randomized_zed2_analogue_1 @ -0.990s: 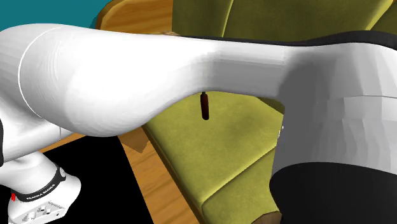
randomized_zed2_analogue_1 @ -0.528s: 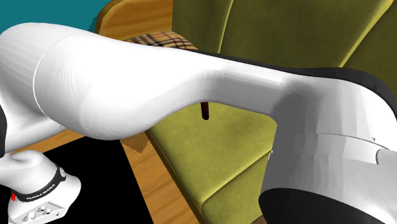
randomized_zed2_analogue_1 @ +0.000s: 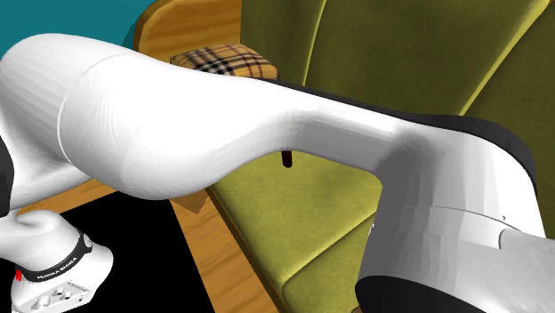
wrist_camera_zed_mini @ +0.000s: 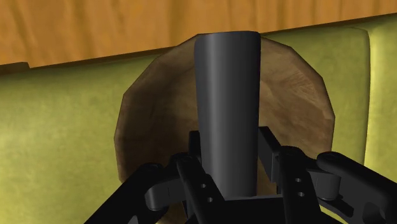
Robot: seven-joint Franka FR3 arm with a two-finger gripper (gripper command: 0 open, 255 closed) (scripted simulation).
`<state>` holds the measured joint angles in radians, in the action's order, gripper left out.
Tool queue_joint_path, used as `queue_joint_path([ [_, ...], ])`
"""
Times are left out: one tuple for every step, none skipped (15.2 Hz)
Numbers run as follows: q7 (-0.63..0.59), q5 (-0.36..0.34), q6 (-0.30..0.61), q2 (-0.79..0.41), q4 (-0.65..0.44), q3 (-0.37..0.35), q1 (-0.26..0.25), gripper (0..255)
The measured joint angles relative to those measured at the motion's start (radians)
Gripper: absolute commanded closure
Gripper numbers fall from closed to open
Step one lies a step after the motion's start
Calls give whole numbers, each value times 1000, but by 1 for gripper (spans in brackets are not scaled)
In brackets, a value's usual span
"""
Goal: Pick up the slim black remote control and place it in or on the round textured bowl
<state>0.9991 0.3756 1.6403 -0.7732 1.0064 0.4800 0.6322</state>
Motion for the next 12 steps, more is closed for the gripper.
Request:
queue_joint_path([
  [0,0,0,0,0,0,0,255],
  [0,0,0,0,0,0,0,0],
  [0,0,0,0,1,0,0,0],
  [0,0,0,0,1,0,0,0],
  [0,0,0,0,1,0,0,0],
  [0,0,0,0,1,0,0,0],
  [0,0,0,0,1,0,0,0],
  [0,0,0,0,1,0,0,0],
  [0,0,-16,-1,-18,0,6,0],
  [-6,1,-48,-12,-63,-2,19,0],
  [-14,4,-90,-28,-126,-5,35,0],
  [-24,10,-137,-57,-208,-12,58,0],
])
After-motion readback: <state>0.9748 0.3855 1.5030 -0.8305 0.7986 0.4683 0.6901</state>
